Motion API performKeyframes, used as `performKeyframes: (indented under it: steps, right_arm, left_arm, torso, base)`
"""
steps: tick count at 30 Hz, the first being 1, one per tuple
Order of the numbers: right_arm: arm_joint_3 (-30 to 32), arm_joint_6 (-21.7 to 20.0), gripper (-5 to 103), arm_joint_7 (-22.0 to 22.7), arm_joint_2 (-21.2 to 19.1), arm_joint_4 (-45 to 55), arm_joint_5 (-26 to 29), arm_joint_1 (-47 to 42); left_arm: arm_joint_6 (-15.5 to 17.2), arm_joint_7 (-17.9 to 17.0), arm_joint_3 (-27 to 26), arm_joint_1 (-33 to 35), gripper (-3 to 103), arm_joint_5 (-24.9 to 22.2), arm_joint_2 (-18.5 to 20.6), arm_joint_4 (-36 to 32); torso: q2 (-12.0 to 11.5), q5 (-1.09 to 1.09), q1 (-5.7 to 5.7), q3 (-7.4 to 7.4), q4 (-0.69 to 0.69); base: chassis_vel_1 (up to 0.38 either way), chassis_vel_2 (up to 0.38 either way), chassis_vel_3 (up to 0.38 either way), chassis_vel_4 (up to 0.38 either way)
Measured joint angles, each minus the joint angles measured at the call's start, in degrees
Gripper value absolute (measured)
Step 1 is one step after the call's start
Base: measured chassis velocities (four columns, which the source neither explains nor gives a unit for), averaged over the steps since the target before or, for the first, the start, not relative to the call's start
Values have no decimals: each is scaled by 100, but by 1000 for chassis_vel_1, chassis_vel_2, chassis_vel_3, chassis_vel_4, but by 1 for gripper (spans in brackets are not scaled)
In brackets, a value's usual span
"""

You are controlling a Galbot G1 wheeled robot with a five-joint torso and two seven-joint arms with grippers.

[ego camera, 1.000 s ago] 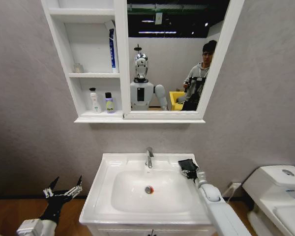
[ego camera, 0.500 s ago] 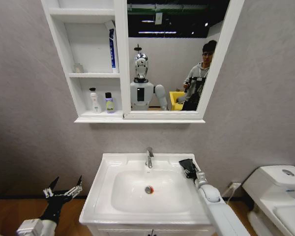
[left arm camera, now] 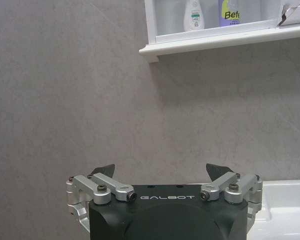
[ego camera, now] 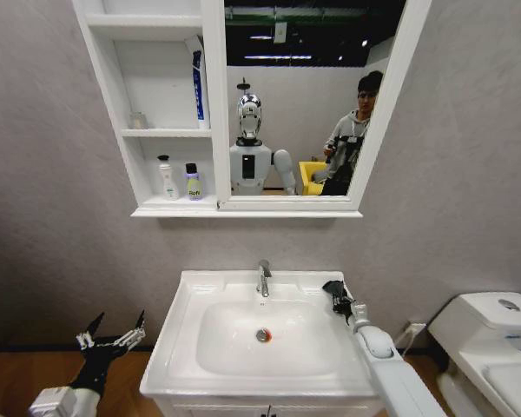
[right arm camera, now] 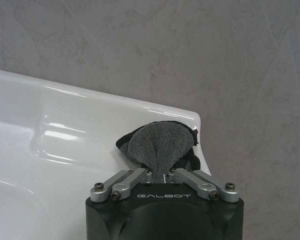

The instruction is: Move facial cleanser and shampoo from washbasin to cabinet, then wipe washbasin with towel.

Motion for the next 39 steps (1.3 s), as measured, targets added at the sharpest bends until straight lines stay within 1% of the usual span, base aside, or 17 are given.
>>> performKeyframes:
  steps: [6,8,9,12,13,14,15,16,19,24,27,28,29,30,31,34,39]
  right_arm:
    - [-11,-35,8,84,-30,302,167,-87]
    - [-63,-134,8,217,-67,689,500,-210]
    - [-63,-134,8,217,-67,689,500,-210]
    - [-208,-303,8,457,-133,1339,929,-394]
    - [-208,-303,8,457,-133,1339,929,-394]
    - [-308,-365,8,643,-146,1654,1127,-464]
    - [-378,-404,8,784,-145,1877,1205,-506]
    - [-378,-404,8,784,-145,1877,1205,-506]
    - [-606,-582,8,1045,-142,2370,1316,-600]
    - [-917,-756,8,1166,-205,2475,1463,-709]
    - [-1381,-1042,8,1395,-252,2414,1930,-804]
    - [-1381,-1042,8,1395,-252,2414,1930,-804]
    - [-1493,-1131,8,1500,-268,2415,2098,-804]
    - [-1645,-1254,8,1706,-287,2421,2381,-794]
    - [-1645,-1254,8,1706,-287,2421,2381,-794]
    - [-1917,-1447,8,2214,-332,2429,2983,-747]
    - [-2096,-1459,8,2431,-396,2260,3131,-743]
  left_arm:
    - [0,0,0,0,100,0,0,0]
    - [0,0,0,0,100,0,0,0]
    - [0,0,0,0,100,0,0,0]
    - [-1,0,0,0,100,0,0,0]
    - [-1,0,0,0,100,0,0,0]
    - [0,0,0,0,100,0,0,0]
    - [0,0,0,0,100,0,0,0]
    - [0,0,0,0,100,0,0,0]
    - [0,0,0,0,100,0,0,0]
    - [0,0,0,0,100,0,0,0]
    - [0,0,0,0,100,0,0,0]
    - [0,0,0,0,100,0,0,0]
    - [-1,0,0,0,100,0,0,0]
    - [0,0,0,0,100,0,0,0]
    - [0,0,0,0,100,0,0,0]
    - [0,0,0,0,100,0,0,0]
    - [0,0,0,0,100,0,0,0]
  torso:
    - [0,0,0,0,0]
    - [0,0,0,0,1]
    - [0,0,0,0,1]
    - [0,-2,0,0,0]
    - [0,-2,0,0,0]
    - [0,-1,0,0,0]
    - [0,-2,0,0,1]
    - [0,-2,0,0,1]
    - [0,-2,0,0,1]
    - [0,-2,0,0,0]
    - [0,0,0,0,0]
    - [0,0,0,0,0]
    - [0,-1,0,0,0]
    - [0,0,0,0,0]
    - [0,0,0,0,0]
    - [0,-2,0,0,1]
    - [0,0,0,0,1]
  base:
    - [0,0,0,0]
    - [0,0,0,0]
    - [0,0,0,0]
    - [0,0,0,0]
    - [0,0,0,0]
    - [0,0,0,0]
    - [0,0,0,0]
    - [0,0,0,0]
    - [0,0,0,0]
    - [0,0,0,0]
    - [0,0,0,0]
    - [0,0,0,0]
    - [0,0,0,0]
    - [0,0,0,0]
    - [0,0,0,0]
    - [0,0,0,0]
    - [0,0,0,0]
